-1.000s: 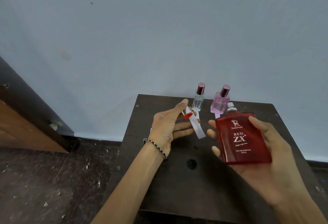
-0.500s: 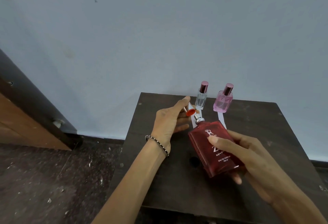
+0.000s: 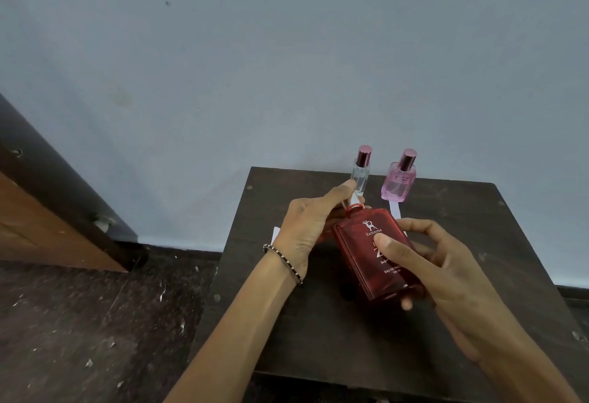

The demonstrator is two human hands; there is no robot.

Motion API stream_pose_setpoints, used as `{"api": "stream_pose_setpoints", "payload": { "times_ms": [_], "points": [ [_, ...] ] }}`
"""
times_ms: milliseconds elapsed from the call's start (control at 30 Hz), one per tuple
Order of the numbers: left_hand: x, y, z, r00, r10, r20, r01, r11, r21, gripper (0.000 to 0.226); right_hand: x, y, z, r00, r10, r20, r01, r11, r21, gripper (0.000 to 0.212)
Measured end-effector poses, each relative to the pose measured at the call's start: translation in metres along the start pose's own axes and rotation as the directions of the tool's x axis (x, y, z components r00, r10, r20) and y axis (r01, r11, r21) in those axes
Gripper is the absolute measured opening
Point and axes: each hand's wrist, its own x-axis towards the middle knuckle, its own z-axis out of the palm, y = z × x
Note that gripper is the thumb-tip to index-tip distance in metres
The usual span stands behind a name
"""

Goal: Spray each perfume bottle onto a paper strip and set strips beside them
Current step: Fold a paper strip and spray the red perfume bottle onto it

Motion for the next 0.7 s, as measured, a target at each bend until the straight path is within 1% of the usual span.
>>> {"api": "stream_pose_setpoints", "payload": {
  "times_ms": [100,200,333,500,633,700],
  "points": [
    [0.002,-0.002,0.002,0.999,0.0,-0.052,-0.001,1.0,-0.004,0.046,0.001,0.002,0.002,0.998,-0.025,-0.055,0.026,1.0,0.006,0.069],
    [0.001,-0.004,0.003,0.997,0.008,-0.073,-0.009,1.0,-0.011,0.054,0.001,0.004,0.005,0.994,-0.049,-0.093,0.052,0.998,0.028,0.065],
    [-0.001,-0.004,0.007,0.998,0.005,-0.056,-0.007,0.999,-0.038,0.04,0.002,0.008,0.014,0.991,-0.051,-0.126,0.057,0.997,0.043,0.069],
    [-0.002,-0.008,0.008,0.998,0.013,-0.069,-0.016,0.999,-0.039,0.038,0.004,0.01,0.018,0.984,-0.062,-0.167,0.072,0.996,0.053,0.065],
    [-0.001,-0.012,0.01,0.993,-0.029,-0.111,0.025,0.999,-0.045,0.056,0.006,0.012,0.015,0.983,-0.071,-0.171,0.079,0.996,0.041,0.067],
    [-0.001,-0.012,0.011,0.993,-0.055,-0.108,0.05,0.997,-0.051,0.059,0.006,0.012,0.015,0.982,-0.075,-0.173,0.081,0.996,0.031,0.069]
  ]
}}
